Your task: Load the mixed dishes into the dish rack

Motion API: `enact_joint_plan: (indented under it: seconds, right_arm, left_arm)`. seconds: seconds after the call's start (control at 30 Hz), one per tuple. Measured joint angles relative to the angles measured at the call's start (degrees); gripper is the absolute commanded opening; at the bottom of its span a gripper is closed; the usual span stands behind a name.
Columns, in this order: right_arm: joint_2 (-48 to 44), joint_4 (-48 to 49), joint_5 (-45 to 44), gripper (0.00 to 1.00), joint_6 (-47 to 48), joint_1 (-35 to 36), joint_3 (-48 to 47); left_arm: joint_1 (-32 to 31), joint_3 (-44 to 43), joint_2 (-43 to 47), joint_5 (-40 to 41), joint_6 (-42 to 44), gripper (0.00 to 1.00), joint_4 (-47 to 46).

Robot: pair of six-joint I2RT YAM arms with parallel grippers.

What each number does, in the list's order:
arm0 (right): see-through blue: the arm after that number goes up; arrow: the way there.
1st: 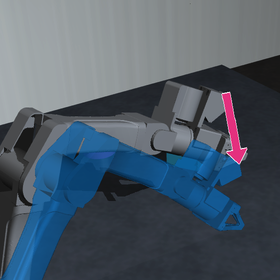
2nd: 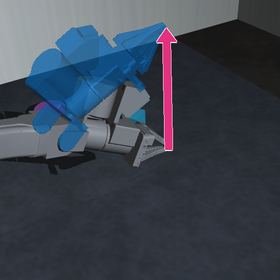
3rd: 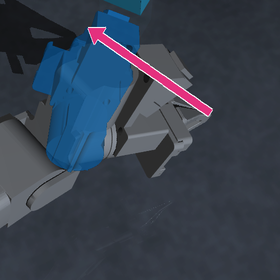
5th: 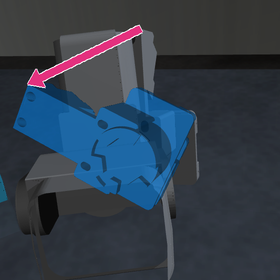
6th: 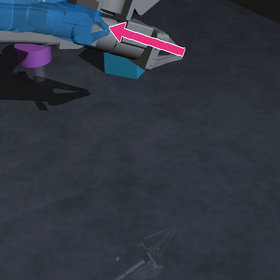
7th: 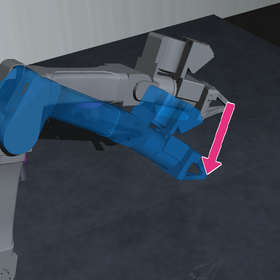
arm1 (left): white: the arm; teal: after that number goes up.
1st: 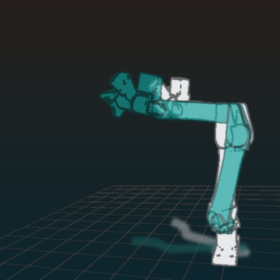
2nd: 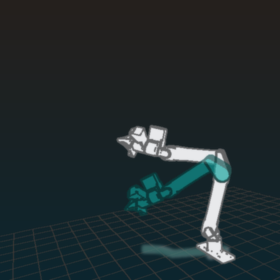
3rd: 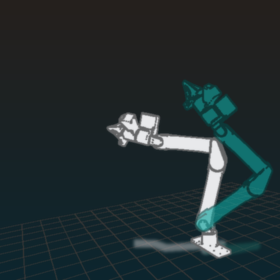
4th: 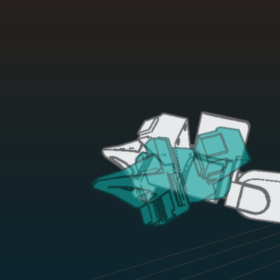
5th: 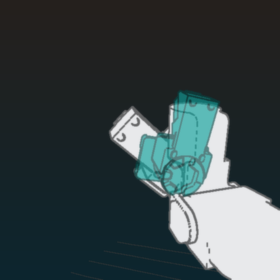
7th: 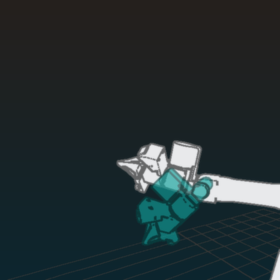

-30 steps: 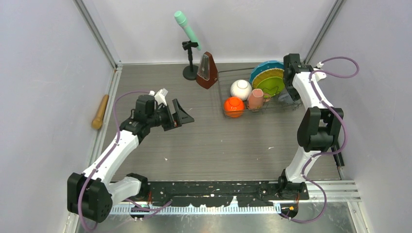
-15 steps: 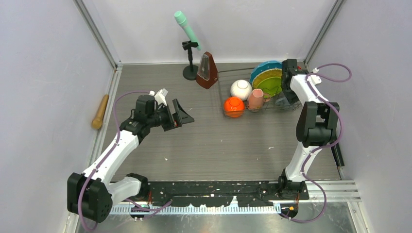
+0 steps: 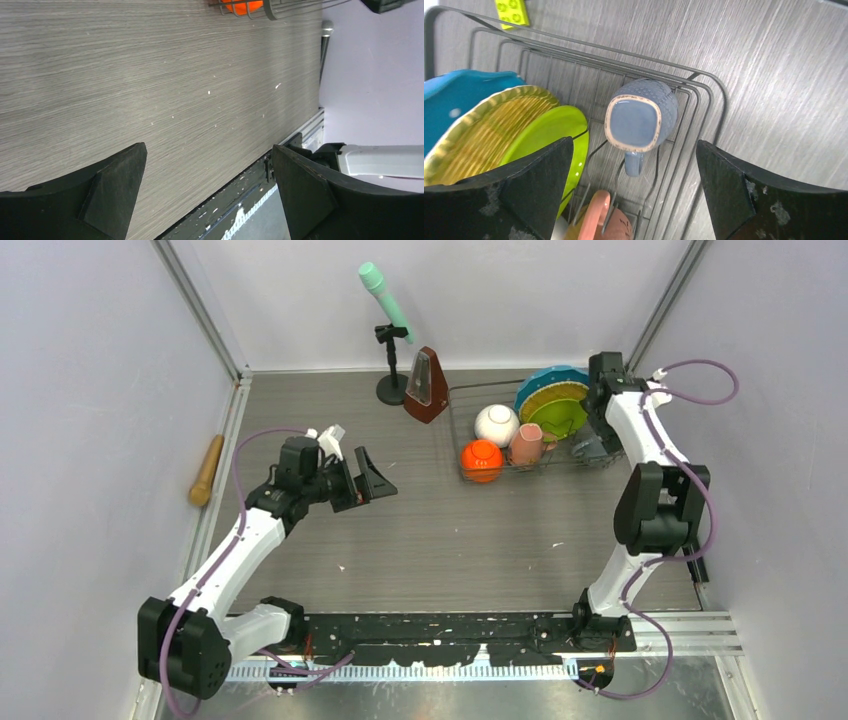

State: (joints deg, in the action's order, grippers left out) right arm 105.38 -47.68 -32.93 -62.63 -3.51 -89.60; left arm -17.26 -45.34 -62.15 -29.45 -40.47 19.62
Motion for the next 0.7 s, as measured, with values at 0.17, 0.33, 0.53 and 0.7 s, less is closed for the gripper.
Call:
enact_joint_plan:
  seconds: [0.17, 0.33, 0.53, 0.7]
  right_arm:
    - [-6.97, 0.13, 0.46, 1.00, 7.19, 0.00, -0.09]
    - [-14.49, 4.87, 3.21, 1.00, 17.29, 0.00, 1.49]
    - [-31.12, 17.25, 11.76, 1.00, 29.33, 0.00, 19.80]
    - [-47.45, 28.68, 17.84, 1.00, 35.82, 0.00, 40.96]
  left_arm:
    - [0.02, -1.29, 1.14, 2.73, 2.80, 1.00, 3.48]
    - [0.02, -3.58, 2.78, 5.81, 5.35, 1.00, 5.66]
    - [0.00, -4.24, 5.16, 11.52, 6.97, 1.00, 6.73]
    - [0.00, -1.99, 10.14, 19.47, 9.01, 1.00, 6.78]
